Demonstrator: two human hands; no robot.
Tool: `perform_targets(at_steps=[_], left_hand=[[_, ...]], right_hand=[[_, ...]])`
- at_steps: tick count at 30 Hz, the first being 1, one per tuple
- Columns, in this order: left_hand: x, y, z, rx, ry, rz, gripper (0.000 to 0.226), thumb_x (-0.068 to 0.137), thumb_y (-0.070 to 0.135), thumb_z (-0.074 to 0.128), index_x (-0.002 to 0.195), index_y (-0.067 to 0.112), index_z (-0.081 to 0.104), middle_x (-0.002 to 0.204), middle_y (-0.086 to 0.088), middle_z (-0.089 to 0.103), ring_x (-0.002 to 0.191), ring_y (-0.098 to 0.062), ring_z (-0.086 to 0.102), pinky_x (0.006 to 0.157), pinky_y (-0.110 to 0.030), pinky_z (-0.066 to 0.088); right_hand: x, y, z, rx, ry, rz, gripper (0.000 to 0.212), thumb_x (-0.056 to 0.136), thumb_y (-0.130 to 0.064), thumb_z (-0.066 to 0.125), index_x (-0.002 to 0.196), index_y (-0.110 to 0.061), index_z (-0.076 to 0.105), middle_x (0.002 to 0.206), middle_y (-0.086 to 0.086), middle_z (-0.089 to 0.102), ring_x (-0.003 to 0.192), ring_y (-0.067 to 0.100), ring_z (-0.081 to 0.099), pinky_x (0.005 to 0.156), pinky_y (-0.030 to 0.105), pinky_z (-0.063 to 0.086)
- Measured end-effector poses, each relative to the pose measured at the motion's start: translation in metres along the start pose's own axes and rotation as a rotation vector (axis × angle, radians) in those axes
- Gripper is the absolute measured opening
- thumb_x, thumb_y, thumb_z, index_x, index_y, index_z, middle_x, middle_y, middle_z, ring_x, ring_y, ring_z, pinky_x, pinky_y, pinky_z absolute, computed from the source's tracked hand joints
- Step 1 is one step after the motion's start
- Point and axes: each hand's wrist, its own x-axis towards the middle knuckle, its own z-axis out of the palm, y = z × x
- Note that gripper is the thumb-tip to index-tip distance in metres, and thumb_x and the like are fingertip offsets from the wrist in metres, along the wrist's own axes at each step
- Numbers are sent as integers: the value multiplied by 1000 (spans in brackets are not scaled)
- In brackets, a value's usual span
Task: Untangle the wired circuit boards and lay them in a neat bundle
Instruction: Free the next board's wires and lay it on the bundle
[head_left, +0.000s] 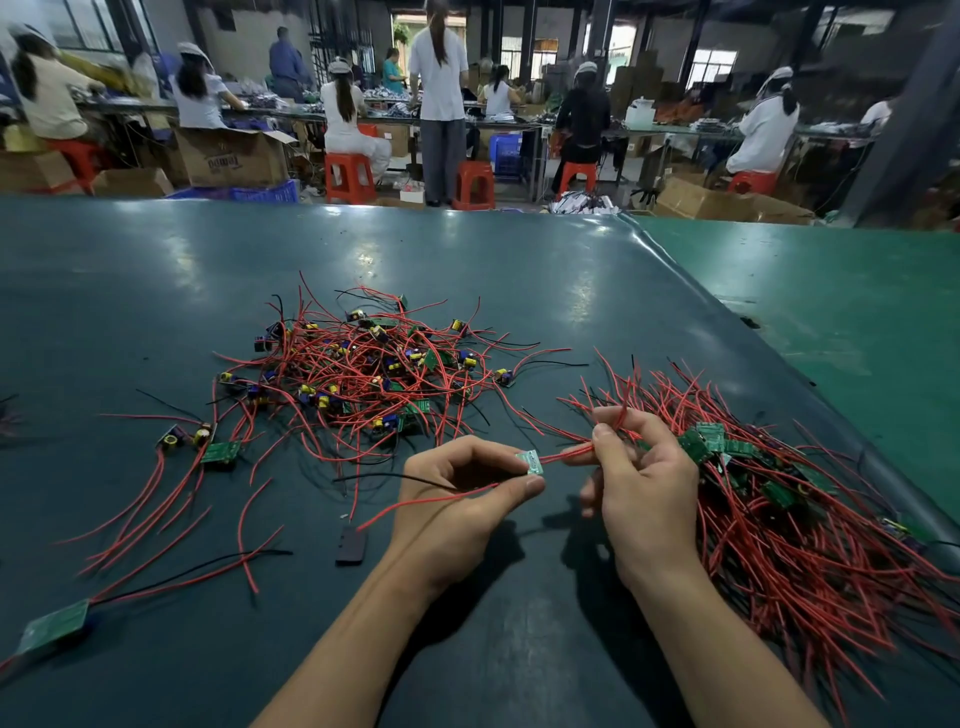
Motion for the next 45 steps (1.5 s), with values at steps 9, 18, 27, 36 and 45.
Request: perform_targets(at_steps=[9,18,27,36,45], left_hand=[[0,0,-4,-13,-7,-21,22,66,-8,82,67,11,71,74,-1,74,68,-8,68,65,-16,51],[5,-4,-6,-19,18,-44,17,67,-4,83,70,9,72,75,-2,74,68,-8,67,65,-16,51],[10,-5,-7,-66,122,12,17,67,-6,80,73,6,70,72,3,73,67,-4,65,67,-14,51],[4,-3,-3,-22,3,-2,20,66,-9,81,70,6,69,73,1,73,68,-6,66,66,-16,51],[-1,4,-2,-73,-77,-34,26,66,-14,79,67,10,69,70,-1,72,67,-8,67,66,-17,52]], right_hand=[[6,-1,-5,61,136,11,12,96,-11,60,87,-18,66,63,-3,61,48,8,54,37,20,41],[10,-4,-10,205,220,-31,13,97,-4,56,90,-15,54,61,7,68,41,13,56,35,22,42],[-9,-7,14,236,-319,437,20,82,-37,68,92,-19,63,63,4,62,40,11,47,33,17,29],[-7,-1,10,219,-266,338,9,89,-13,66,80,-16,66,55,-2,53,35,5,33,33,14,21],[-7,-5,5,150,-396,341,20,87,-23,67,98,-7,73,50,-6,47,36,4,34,34,12,23]])
